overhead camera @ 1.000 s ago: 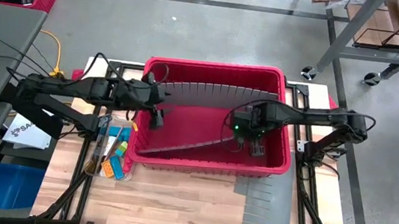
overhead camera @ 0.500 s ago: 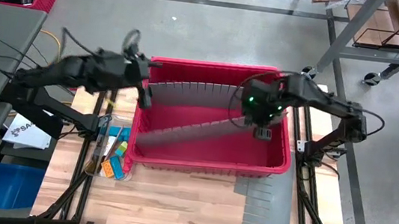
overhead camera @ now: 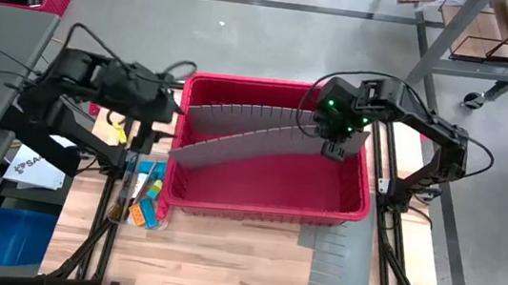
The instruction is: Sort Items/Unsort Items
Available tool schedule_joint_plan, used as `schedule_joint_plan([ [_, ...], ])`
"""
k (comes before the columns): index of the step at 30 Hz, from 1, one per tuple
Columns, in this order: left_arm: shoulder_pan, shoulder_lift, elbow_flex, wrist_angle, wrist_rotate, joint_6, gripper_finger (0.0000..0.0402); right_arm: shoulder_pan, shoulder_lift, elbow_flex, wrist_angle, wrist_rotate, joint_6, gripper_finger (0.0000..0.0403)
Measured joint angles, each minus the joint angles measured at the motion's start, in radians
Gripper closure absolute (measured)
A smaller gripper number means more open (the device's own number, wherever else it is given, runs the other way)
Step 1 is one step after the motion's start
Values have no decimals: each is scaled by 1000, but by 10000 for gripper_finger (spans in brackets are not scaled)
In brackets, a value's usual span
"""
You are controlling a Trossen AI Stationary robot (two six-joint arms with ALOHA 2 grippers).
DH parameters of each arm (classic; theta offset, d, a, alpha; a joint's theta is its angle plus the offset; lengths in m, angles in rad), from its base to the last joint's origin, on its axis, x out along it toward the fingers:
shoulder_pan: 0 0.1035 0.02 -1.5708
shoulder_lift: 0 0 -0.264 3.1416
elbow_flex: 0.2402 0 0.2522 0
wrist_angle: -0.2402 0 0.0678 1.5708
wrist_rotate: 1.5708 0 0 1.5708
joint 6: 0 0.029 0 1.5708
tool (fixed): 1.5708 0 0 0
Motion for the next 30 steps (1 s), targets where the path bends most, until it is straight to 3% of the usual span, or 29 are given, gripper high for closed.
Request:
schedule_joint_plan([
  [6,0,34,-95,4,103,-66,144,-7,0,0,0,4,-10,403],
  [12,15,76,-191,3,46,-217,144,-7,0,0,-2,4,-14,403],
  [16,35,92,-196,11,136,-340,144,-7,0,0,-2,7,-27,403],
  [21,51,129,-198,7,140,-435,144,-7,0,0,-1,7,-32,403],
  [25,51,183,-198,5,127,-418,145,-7,0,0,-1,7,-32,403],
  [28,48,218,-198,5,79,-404,171,-6,0,0,-2,4,-32,403],
  [30,47,235,-198,3,36,-395,224,-6,-3,0,-3,-1,-31,403],
])
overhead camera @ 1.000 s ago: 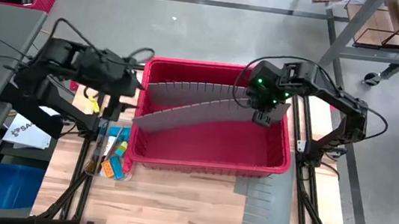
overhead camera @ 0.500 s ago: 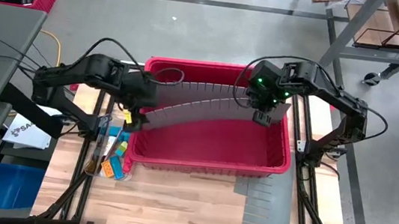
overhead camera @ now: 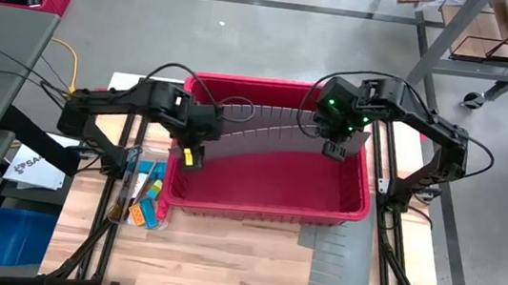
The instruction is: Sort Items/Unsort Items
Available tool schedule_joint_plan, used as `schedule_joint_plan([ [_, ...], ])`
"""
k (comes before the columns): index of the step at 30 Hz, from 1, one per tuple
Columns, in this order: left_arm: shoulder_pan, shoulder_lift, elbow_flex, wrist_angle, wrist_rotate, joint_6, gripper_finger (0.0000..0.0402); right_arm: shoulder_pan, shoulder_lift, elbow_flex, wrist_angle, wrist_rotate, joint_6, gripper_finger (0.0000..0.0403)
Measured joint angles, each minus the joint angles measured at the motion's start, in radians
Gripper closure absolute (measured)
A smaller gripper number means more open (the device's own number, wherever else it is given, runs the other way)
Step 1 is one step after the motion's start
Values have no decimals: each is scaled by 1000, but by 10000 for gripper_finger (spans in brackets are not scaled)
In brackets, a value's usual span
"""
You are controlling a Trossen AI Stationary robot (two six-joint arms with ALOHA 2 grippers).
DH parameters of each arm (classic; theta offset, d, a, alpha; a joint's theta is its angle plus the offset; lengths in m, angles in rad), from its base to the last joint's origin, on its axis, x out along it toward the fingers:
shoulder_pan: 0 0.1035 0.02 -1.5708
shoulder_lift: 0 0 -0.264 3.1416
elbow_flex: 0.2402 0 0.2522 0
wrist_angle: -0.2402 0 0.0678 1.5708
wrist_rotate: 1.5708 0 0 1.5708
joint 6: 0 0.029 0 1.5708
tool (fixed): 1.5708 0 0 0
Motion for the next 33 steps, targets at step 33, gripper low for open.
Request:
schedule_joint_plan([
  [33,45,-33,299,-15,286,496,401,63,-111,195,-13,-227,185,403],
])
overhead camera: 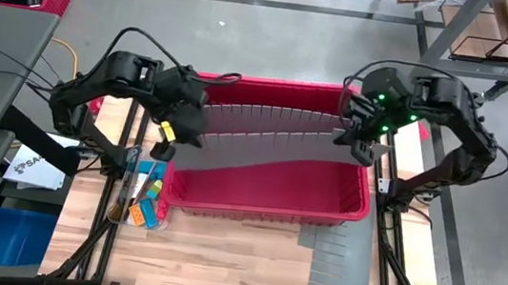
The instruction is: Sort Items/Unsort Items
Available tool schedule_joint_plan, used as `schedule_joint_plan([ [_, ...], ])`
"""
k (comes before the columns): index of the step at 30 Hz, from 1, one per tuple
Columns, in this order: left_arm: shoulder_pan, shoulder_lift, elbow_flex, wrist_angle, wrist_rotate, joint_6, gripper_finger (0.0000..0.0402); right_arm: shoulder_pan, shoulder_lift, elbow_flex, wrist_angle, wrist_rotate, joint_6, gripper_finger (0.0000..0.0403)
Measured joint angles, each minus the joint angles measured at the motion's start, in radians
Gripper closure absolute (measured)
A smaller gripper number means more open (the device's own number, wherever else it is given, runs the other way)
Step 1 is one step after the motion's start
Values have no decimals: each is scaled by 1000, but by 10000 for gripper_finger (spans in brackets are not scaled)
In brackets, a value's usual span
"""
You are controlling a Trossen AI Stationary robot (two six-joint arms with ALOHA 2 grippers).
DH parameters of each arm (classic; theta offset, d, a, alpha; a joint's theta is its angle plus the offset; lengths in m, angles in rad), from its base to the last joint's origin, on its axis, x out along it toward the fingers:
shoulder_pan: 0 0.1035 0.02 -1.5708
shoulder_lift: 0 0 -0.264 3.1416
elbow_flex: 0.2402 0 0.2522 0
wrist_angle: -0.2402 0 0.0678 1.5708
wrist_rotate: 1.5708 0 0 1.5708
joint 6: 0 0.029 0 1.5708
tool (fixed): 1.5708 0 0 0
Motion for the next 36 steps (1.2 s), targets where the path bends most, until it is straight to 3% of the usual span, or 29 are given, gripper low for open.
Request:
schedule_joint_plan([
  [5,0,5,0,8,-19,127,401,8,-17,0,2,-89,40,403],
  [9,-4,4,0,14,-19,143,401,47,-21,0,12,-158,62,403],
  [15,-24,2,-1,15,-4,78,401,90,-21,0,16,-135,52,402],
  [20,-74,-9,-33,35,51,9,401,81,-16,0,14,-57,30,402],
  [27,-108,-58,-122,41,-86,9,401,74,8,-2,22,-36,4,402],
  [36,-134,-69,-147,26,-48,-24,401,103,22,-2,22,-48,48,402],
])
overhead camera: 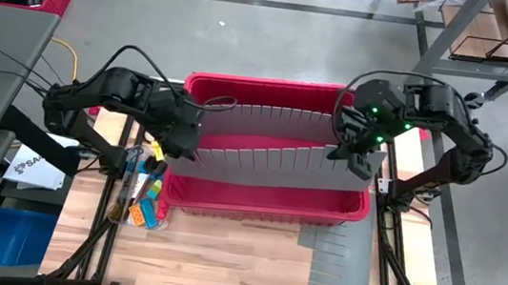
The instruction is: Sort Items/Unsort Items
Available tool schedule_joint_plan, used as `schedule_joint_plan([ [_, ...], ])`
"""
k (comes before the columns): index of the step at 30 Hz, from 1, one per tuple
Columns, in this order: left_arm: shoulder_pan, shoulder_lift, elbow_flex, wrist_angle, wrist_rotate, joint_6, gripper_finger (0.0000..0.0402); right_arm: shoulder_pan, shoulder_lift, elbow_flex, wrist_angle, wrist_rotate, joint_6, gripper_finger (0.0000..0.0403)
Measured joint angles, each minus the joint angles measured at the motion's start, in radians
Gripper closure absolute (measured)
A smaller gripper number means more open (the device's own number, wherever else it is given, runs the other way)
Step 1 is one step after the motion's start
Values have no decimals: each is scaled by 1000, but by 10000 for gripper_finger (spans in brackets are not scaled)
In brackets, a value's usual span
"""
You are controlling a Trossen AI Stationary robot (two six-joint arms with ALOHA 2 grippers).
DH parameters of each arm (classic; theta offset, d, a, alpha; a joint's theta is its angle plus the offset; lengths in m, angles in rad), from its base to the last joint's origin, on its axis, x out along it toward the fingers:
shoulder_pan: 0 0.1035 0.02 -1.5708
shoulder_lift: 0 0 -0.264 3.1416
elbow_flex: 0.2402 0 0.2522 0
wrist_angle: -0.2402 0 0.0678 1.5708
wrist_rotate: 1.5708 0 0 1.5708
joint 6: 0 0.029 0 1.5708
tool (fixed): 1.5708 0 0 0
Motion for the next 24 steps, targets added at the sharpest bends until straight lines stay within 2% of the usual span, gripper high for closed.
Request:
schedule_joint_plan([
  [6,-10,-7,0,-3,-21,9,401,3,0,0,1,23,6,402],
  [10,-9,-8,0,-4,18,0,401,3,3,0,-1,22,13,402],
  [16,-10,-10,-1,-9,18,-1,401,3,9,0,-3,24,10,403],
  [18,-10,-9,-1,-9,2,11,401,3,12,0,-5,29,2,403],
  [21,-11,-10,-1,-16,-76,51,401,2,14,0,-8,44,-10,403],
  [24,-5,-10,-1,-15,-88,82,401,2,14,0,-10,39,-15,403],
])
